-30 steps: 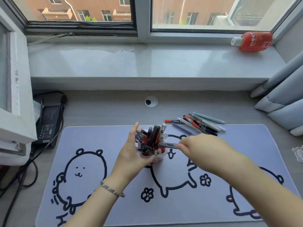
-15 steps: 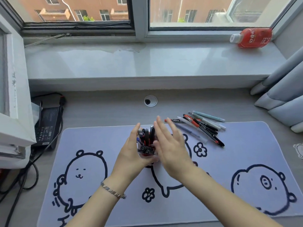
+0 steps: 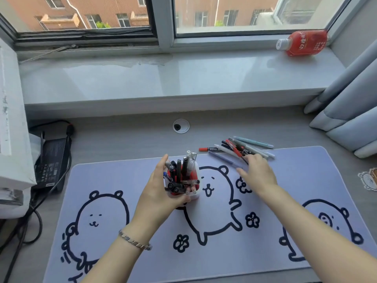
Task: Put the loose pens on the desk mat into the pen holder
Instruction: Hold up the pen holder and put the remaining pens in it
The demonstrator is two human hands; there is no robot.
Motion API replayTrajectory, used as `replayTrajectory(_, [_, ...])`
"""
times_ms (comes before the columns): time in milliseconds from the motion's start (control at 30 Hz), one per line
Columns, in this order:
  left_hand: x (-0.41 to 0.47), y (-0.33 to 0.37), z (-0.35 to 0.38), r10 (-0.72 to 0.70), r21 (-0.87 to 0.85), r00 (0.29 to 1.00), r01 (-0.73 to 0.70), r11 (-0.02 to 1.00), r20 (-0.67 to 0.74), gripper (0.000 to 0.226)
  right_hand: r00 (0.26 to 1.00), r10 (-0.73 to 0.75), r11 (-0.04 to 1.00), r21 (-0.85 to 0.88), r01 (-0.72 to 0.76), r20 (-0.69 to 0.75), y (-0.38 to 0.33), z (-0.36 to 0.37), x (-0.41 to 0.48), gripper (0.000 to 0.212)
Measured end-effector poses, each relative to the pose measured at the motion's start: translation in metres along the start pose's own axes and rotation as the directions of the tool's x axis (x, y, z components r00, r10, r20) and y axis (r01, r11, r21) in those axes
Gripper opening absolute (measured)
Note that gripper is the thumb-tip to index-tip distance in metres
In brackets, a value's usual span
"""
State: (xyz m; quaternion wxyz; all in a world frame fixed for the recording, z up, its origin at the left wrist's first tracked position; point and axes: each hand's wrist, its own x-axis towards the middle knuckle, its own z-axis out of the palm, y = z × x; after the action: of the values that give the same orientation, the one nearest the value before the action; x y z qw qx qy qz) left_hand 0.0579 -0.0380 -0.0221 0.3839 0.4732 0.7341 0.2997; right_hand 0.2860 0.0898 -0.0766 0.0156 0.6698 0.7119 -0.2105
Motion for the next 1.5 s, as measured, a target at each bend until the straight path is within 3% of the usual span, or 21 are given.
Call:
replayTrajectory(133, [0.0, 0.0, 0.0, 0.009, 0.002, 1.0, -0.009, 1.0, -0.005, 0.1, 0.995, -0.096, 0.995, -0.006, 0.096, -0.011, -0.008, 0.021, -0.004, 0.029])
replayTrajectory(300, [0.0, 0.0, 0.0, 0.019, 0.011, 1.0, -0.019, 1.0, -0.013, 0.099, 0.982, -0.118, 0.993, 0.008, 0.118, 0.146, -0.012, 0.02, -0.002, 0.021])
replayTrajectory(400, [-0.001, 0.001, 0.0, 0.02, 0.017, 1.0, -0.019, 1.0, -0.012, 0.099, 0.967, -0.183, 0.954, 0.27, 0.131, 0.177, -0.015, 0.003, -0.015, 0.011])
replayTrajectory(467, [-0.001, 0.002, -0.001, 0.02, 0.021, 1.0, -0.02, 1.0, -0.013, 0.099, 0.979, -0.184, 0.882, 0.455, 0.124, 0.089, -0.019, -0.017, -0.03, 0.005])
replayTrajectory(533, [-0.001, 0.001, 0.0, 0.017, 0.019, 1.0, -0.017, 1.0, -0.015, 0.099, 0.982, -0.187, 0.836, 0.522, 0.172, -0.025, -0.023, -0.043, -0.047, 0.008])
replayTrajectory(633, [-0.001, 0.001, 0.0, 0.016, 0.015, 1.0, -0.015, 1.0, -0.018, 0.098, 0.961, -0.268, 0.852, 0.451, 0.266, -0.06, -0.031, -0.091, -0.07, 0.007])
replayTrajectory(767, [-0.001, 0.001, 0.0, 0.016, 0.007, 1.0, -0.016, 1.0, -0.011, 0.1, 0.898, -0.438, 0.872, 0.228, 0.434, -0.036, -0.054, -0.119, -0.078, 0.01])
replayTrajectory(1000, [-0.001, -0.002, 0.001, 0.016, -0.022, 1.0, -0.016, 1.0, -0.008, 0.1, 0.796, -0.527, 0.801, 0.14, 0.583, -0.297, -0.105, -0.106, -0.067, 0.015])
replayTrajectory(1267, [0.001, -0.002, 0.001, 0.047, -0.038, 0.999, -0.048, 0.998, -0.018, 0.092, 0.71, -0.644, 0.756, -0.098, 0.647, -0.285, -0.119, -0.059, -0.082, 0.023])
replayTrajectory(1333, [0.001, 0.0, 0.0, 0.037, -0.065, 0.999, -0.038, 0.997, -0.019, 0.087, 0.76, -0.617, 0.759, 0.104, 0.643, -0.201, -0.125, -0.029, -0.086, 0.03])
replayTrajectory(1367, [0.001, 0.0, -0.001, 0.042, -0.074, 0.999, -0.044, 0.996, -0.022, 0.081, 0.812, -0.574, 0.77, 0.266, 0.58, -0.108, -0.125, -0.019, -0.087, 0.035])
replayTrajectory(1433, [0.001, 0.0, 0.0, 0.044, -0.07, 0.999, -0.046, 0.997, -0.022, 0.075, 0.838, -0.546, 0.73, 0.492, 0.474, 0.003, -0.119, -0.007, -0.086, 0.037])
replayTrajectory(1500, [0.001, -0.002, 0.0, 0.031, -0.052, 0.999, -0.032, 0.998, -0.017, 0.087, 0.881, -0.461, 0.626, 0.664, 0.408, -0.107, -0.114, -0.012, -0.087, 0.028])
